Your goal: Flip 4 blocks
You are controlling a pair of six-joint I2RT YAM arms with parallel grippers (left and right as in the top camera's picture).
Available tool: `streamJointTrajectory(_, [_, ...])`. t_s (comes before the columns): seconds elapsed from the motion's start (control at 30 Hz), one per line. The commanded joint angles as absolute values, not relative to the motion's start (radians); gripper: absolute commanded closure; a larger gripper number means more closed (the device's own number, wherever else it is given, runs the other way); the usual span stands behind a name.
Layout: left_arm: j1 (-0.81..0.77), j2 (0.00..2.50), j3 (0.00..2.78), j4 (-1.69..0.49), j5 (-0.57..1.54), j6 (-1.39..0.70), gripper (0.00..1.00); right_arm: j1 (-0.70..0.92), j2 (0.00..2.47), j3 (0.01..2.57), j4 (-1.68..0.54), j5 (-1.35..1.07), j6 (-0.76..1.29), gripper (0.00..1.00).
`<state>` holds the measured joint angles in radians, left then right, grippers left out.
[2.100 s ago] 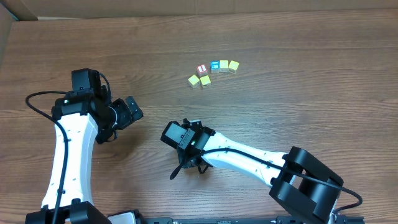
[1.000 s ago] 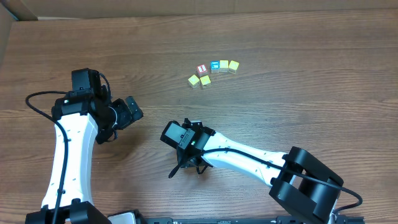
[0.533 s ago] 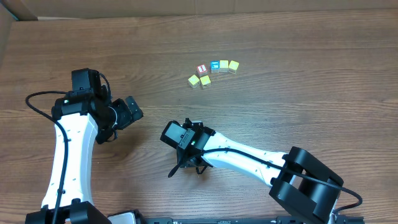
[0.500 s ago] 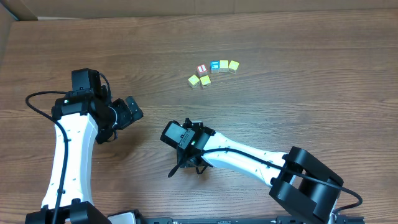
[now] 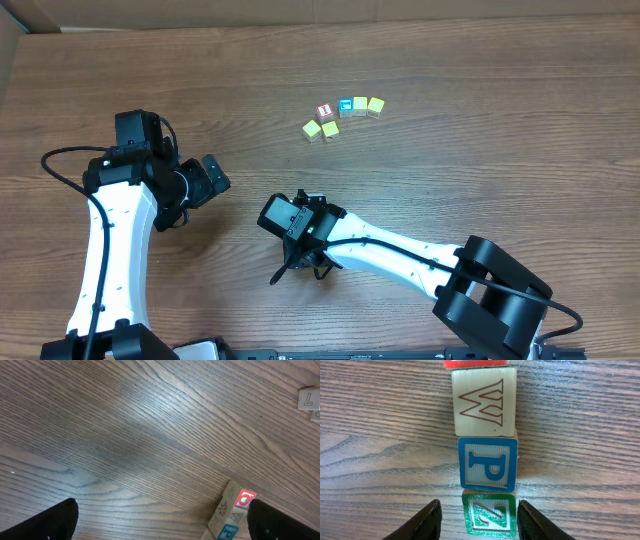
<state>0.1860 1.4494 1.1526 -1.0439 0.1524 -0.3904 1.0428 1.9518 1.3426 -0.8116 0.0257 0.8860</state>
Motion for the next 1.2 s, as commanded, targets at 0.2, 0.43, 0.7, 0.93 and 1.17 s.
streamJointTrajectory(0.2, [0.189, 1.453, 1.147, -1.042, 0.149, -0.389, 0.0, 1.001, 1.949, 1.398, -0.87, 0.058, 0.799, 0.51])
streamJointTrajectory(0.43, [0.189, 1.453, 1.147, -1.042, 0.149, -0.389, 0.0, 0.909, 1.949, 1.541, -0.908, -0.11, 0.595, 0.49])
streamJointTrajectory(0.7, [0.189, 1.453, 1.147, -1.042, 0.149, -0.389, 0.0, 0.759, 1.949, 1.584, -1.022, -0.237, 0.548, 0.55])
streamJointTrajectory(0.93, [0.189, 1.453, 1.147, -1.042, 0.149, -0.389, 0.0, 0.694, 1.949, 1.538, -1.2, -0.228, 0.547, 0.96])
streamJointTrajectory(1.17, [0.189, 1.453, 1.147, -1.042, 0.149, -0.389, 0.0, 0.757, 1.949, 1.389, -1.093, -0.285, 0.634, 0.96])
